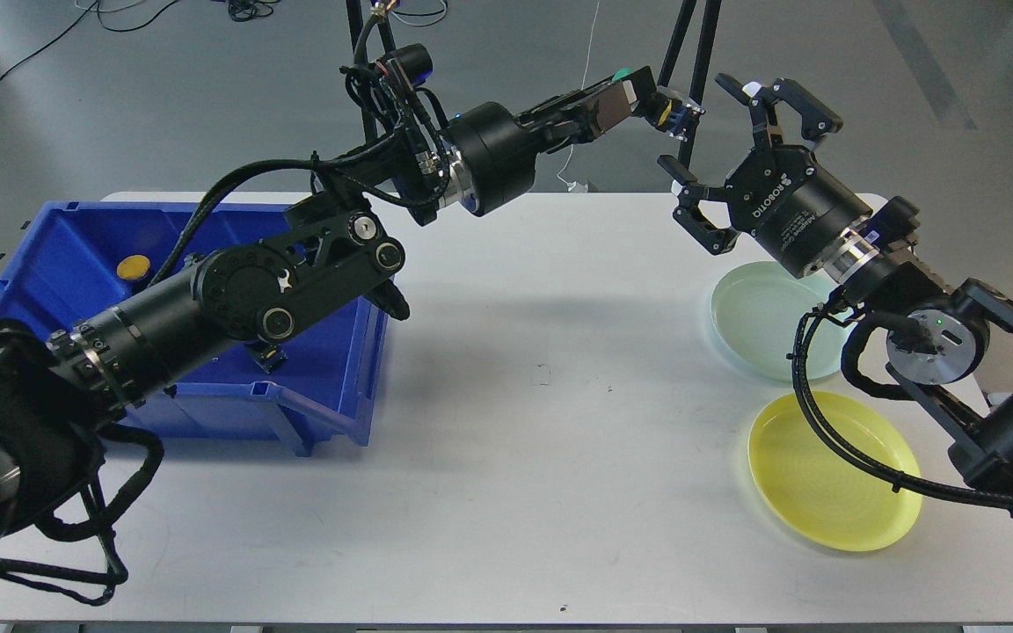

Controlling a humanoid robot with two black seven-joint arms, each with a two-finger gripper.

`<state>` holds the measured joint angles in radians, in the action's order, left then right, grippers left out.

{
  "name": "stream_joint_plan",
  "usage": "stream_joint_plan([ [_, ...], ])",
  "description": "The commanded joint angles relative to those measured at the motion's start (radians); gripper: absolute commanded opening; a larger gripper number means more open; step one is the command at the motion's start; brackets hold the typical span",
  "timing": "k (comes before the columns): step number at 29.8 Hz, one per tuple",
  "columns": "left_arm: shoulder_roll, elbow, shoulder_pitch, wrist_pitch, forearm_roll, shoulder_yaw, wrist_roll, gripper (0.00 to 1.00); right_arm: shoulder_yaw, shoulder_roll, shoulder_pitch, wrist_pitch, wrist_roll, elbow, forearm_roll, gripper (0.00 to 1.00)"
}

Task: Pass button and place on color plate
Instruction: 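Bring the green button to the right gripper and hand it over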

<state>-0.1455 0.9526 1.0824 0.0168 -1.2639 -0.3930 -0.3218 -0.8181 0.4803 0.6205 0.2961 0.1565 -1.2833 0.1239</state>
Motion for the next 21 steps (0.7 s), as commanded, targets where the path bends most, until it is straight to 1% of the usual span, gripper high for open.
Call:
stream_joint_plan([
  [1,0.003,0.000,0.002,0.000,0.000,-0.001,0.001,0.25,0.001,-0.006,0.008,0.000,0.000,0.006,0.025,0.73],
  [9,0.014,-0.002,0.004,0.000,-0.003,0.000,0.003,0.25,0.002,-0.006,0.010,0.003,-0.002,0.006,0.036,0.42],
  [12,0.014,-0.002,0.005,0.002,-0.003,0.000,0.003,0.25,0.002,-0.006,0.010,0.005,-0.003,0.006,0.036,0.28],
  [14,0.012,-0.002,0.004,0.002,-0.003,0.000,0.003,0.26,0.002,-0.006,0.015,0.005,-0.003,0.006,0.036,0.23],
  [17,0.012,-0.002,0.001,0.003,-0.003,0.000,0.003,0.28,0.002,-0.008,0.016,0.005,-0.005,0.006,0.036,0.21],
  [18,0.012,-0.002,0.001,0.005,-0.003,0.000,0.003,0.32,0.002,-0.008,0.016,0.005,-0.005,0.006,0.036,0.19],
  [20,0.012,-0.002,0.001,0.005,-0.003,0.000,0.003,0.49,0.002,-0.008,0.016,0.005,-0.005,0.009,0.036,0.16],
  [21,0.012,-0.002,0.001,0.005,-0.002,0.000,0.003,0.54,0.002,-0.008,0.016,0.005,-0.005,0.009,0.036,0.16],
])
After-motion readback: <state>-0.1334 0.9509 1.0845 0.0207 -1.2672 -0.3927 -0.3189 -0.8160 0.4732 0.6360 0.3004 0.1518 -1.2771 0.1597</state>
